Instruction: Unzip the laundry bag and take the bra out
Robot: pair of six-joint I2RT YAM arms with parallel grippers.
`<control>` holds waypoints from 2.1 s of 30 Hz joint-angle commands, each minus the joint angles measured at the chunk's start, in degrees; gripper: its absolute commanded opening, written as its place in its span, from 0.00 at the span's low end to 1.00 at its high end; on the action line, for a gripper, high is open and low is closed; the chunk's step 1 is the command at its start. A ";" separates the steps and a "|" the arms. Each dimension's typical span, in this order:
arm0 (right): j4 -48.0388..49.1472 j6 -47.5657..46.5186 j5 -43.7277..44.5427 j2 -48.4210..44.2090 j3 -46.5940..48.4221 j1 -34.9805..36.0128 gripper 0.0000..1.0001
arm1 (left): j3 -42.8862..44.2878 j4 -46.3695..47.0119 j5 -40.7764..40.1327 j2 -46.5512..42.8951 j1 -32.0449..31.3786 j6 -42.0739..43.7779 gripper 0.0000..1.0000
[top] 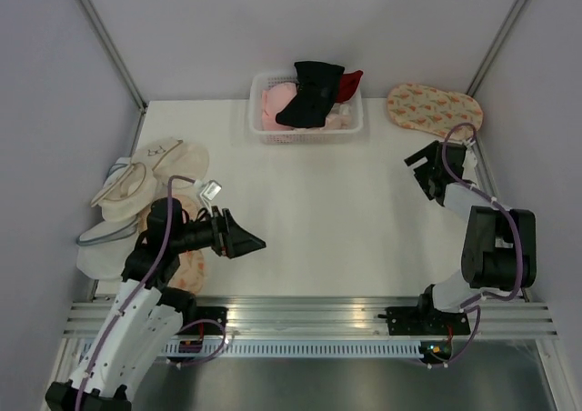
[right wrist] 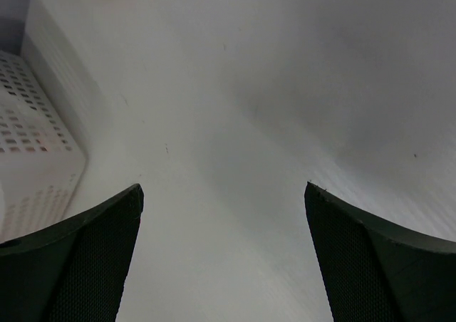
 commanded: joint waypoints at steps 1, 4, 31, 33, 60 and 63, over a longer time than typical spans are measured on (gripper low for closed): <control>6.79 1.49 0.37 3.21 7.63 -2.36 0.98 | 3.75 6.53 -5.52 3.35 -6.94 2.56 1.00; 6.97 3.51 0.99 8.39 10.98 -4.03 0.98 | 3.84 13.47 -6.33 8.97 -11.25 0.89 1.00; -10.70 -0.09 3.63 50.15 51.94 -10.45 0.58 | -2.66 25.53 -15.03 13.04 -21.63 -7.63 1.00; -10.26 -1.40 3.63 51.21 52.21 -10.45 0.46 | -4.24 26.49 -15.47 11.37 -21.72 -9.39 1.00; -26.96 -23.91 6.01 2.11 6.79 11.33 0.00 | -6.53 25.27 -22.15 12.15 -22.77 -10.71 0.99; -26.96 -24.87 -0.04 -8.50 -2.35 15.73 0.00 | -7.32 25.44 -24.17 12.24 -23.04 -10.80 0.99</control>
